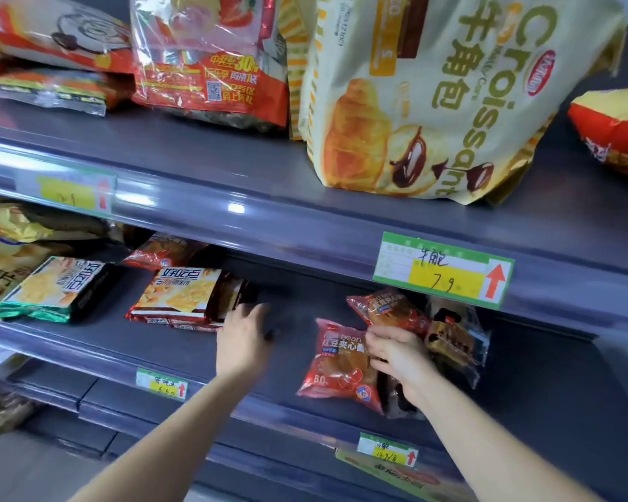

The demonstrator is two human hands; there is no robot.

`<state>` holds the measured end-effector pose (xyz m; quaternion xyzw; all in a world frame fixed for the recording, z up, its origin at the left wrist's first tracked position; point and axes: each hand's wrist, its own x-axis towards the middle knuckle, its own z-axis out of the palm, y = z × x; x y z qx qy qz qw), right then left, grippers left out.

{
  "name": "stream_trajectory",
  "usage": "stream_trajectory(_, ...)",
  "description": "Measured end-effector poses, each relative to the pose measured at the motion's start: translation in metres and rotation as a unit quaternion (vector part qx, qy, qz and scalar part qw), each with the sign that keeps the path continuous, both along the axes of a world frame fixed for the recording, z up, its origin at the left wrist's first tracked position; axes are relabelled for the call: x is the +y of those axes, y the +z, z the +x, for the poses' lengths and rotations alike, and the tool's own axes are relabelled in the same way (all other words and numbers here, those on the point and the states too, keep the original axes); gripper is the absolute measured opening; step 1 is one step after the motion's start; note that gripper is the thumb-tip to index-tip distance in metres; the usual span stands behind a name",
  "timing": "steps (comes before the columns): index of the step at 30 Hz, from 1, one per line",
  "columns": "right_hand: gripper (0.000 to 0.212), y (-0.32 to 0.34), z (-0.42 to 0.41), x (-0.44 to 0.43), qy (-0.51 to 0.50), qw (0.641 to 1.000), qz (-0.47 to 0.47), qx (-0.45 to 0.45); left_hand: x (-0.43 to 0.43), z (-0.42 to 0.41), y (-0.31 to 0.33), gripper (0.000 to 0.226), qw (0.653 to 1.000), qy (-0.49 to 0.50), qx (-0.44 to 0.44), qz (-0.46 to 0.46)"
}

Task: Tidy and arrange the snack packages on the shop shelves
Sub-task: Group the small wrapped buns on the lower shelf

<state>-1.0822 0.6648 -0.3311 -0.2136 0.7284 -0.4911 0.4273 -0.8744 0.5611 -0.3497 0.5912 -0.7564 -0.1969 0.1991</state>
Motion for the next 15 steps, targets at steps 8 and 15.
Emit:
stream_trajectory(8,0.010,-0.010,0.040,-0.035,-0.043,0.997,-0.005,0.066,-0.081,0.091,-0.007,0.062,0.982,0.161,-0.094,0.034)
stream_trajectory(15,0.012,-0.017,0.085,-0.066,-0.041,0.986,-0.037,0.159,-0.123,0.118,-0.016,0.100,0.969,0.189,-0.007,0.160)
